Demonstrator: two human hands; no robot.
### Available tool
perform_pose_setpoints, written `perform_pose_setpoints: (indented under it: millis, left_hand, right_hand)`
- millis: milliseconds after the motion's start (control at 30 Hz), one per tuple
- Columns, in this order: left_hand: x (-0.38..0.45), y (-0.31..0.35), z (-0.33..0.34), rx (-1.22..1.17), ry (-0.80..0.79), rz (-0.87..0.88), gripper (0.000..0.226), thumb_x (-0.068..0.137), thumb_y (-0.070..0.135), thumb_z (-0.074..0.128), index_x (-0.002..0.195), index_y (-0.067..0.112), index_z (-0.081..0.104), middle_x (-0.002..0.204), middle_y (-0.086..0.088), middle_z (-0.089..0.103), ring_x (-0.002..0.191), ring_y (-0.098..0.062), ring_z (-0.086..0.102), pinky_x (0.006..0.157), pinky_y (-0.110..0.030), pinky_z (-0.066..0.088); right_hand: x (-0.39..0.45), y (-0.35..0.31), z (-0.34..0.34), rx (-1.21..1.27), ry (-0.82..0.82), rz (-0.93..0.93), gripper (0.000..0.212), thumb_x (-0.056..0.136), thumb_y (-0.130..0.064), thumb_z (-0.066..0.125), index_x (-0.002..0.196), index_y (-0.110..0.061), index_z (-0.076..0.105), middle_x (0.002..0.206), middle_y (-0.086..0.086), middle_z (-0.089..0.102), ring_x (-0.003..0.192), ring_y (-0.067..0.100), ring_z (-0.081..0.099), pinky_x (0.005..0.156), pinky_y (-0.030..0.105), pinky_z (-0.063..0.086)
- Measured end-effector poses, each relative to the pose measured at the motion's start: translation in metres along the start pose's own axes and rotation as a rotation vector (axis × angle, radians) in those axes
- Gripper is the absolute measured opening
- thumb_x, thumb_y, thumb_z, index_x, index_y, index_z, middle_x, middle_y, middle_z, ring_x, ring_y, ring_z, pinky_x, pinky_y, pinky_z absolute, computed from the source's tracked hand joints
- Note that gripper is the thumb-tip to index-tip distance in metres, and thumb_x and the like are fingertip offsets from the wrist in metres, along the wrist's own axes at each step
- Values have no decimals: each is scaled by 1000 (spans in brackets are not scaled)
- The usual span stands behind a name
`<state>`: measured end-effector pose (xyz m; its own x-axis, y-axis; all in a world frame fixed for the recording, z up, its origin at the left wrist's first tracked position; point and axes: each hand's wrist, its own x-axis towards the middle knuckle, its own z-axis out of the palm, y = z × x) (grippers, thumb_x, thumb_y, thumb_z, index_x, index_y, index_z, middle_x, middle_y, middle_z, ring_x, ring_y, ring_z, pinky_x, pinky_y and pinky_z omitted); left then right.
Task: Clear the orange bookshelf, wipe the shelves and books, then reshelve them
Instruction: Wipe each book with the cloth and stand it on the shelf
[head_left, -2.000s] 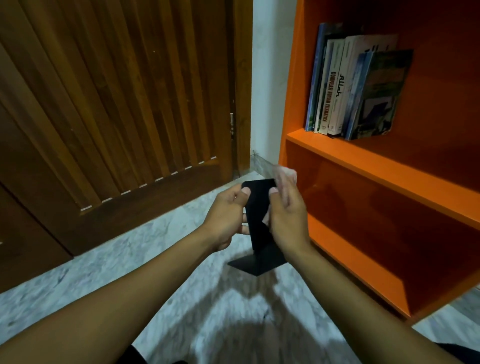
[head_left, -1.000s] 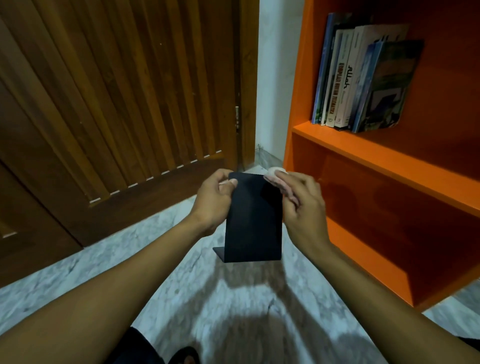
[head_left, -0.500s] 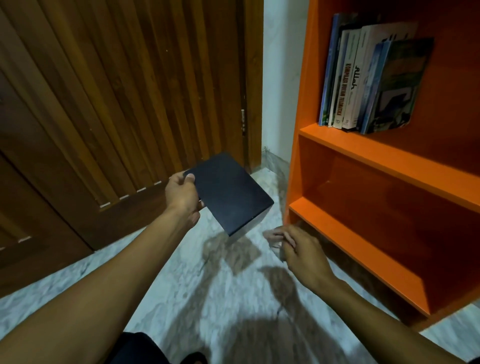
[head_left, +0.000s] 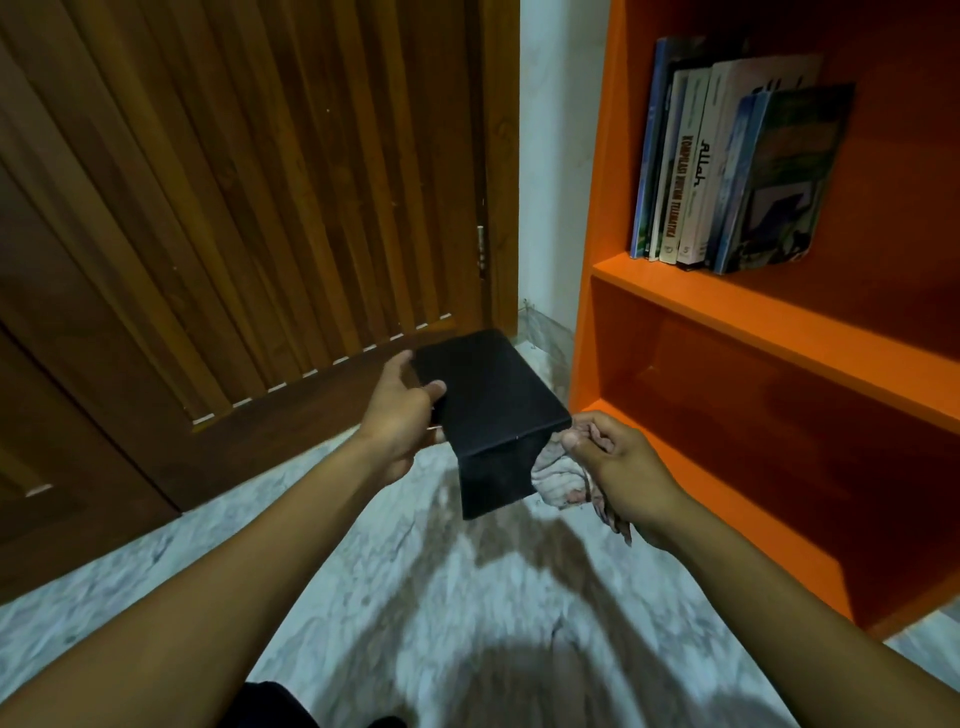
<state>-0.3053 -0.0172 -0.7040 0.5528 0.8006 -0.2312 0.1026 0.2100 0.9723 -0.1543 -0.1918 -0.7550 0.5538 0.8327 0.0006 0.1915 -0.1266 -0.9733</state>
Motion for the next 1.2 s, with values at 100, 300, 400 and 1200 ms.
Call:
perform_pose_setpoints:
  millis: [100, 300, 400, 1200]
  left_hand:
    - [-14, 2, 12, 181, -173, 98, 35, 103, 12, 49, 136, 23, 47, 104, 3, 63, 93, -15, 66, 73, -29, 57]
    - [-15, -10, 23, 281, -257, 174, 33, 101, -3, 44, 121, 17, 61, 107, 1, 69, 92, -15, 64, 73, -30, 55]
    - [-13, -15, 25, 192, -220, 89, 31, 101, -6, 44, 117, 14, 61, 98, -2, 70, 91, -19, 64, 72, -34, 58]
    - [-26, -11, 46, -252, -269, -179, 56, 95, -1, 36, 148, 15, 37, 120, -20, 58, 84, -28, 67, 70, -43, 59]
  right_hand:
    - [6, -4, -5, 66, 75, 76, 15, 103, -25, 52, 99, -16, 64, 72, 35, 59, 48, 32, 46, 43, 26, 39]
    - [9, -8, -15, 179, 110, 199, 18, 98, -21, 61, 104, -6, 68, 100, 25, 73, 92, 45, 70, 85, 61, 56]
    - [6, -17, -27, 273, 20, 279, 16, 95, -13, 65, 106, -1, 63, 88, 20, 73, 63, 22, 72, 54, 30, 57]
    - [-10, 28, 47, -629, 15, -513, 77, 97, 5, 47, 152, -41, 21, 166, -12, 0, 152, 7, -10, 120, 34, 0]
